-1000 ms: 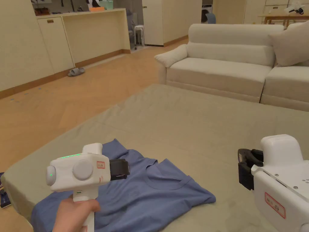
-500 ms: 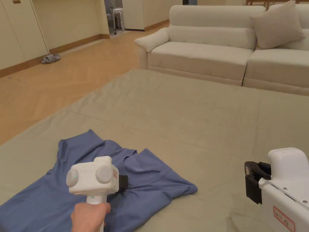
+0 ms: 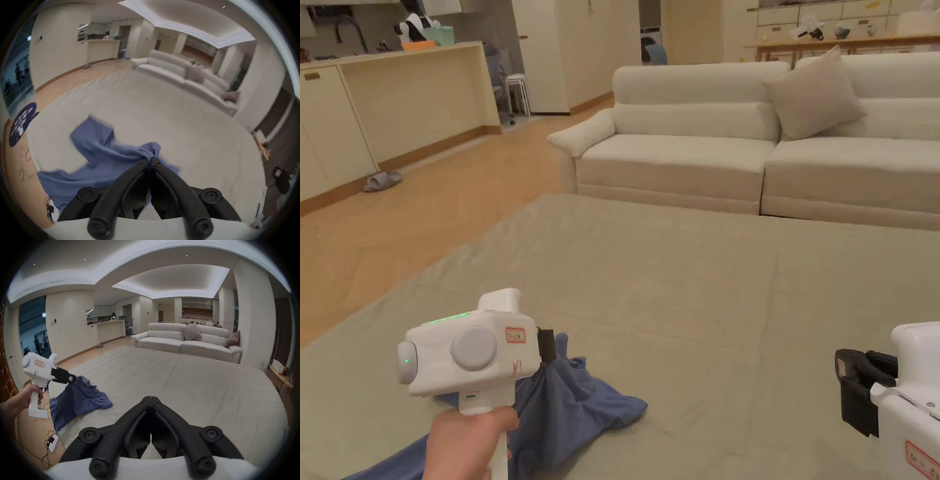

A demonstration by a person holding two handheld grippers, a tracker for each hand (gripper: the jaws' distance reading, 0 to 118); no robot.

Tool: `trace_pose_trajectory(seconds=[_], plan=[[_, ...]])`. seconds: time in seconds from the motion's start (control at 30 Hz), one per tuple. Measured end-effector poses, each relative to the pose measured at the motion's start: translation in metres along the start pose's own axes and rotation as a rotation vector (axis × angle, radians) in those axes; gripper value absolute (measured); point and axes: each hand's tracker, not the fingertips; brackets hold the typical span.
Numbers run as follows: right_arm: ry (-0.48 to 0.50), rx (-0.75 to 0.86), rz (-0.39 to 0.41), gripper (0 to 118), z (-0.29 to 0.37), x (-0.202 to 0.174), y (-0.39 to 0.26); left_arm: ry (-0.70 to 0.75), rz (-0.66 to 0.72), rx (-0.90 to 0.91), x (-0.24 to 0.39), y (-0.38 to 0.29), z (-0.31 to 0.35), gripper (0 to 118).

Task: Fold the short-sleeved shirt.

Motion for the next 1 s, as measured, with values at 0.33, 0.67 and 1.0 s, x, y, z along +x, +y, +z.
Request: trace_pose_trajectory(seconds=[0.33,0.67,1.0], plan=[[-0.298,0.186,-0.025,0,0.185,0.131,0.027,-0.503,-0.308,0.067,0.284,-0.028,0.068,0],[-0.501,0.178,-0.091,0,0.307,0.211,-0.009,-0.531,-0.526,-0.481,0.433,-0.311,0.026,0],[-0.509,0.137,-0.149,0,0.312,0.219,-0.035,-0.439,-0.357,-0.862,0.402,-0.404,0.002,85]])
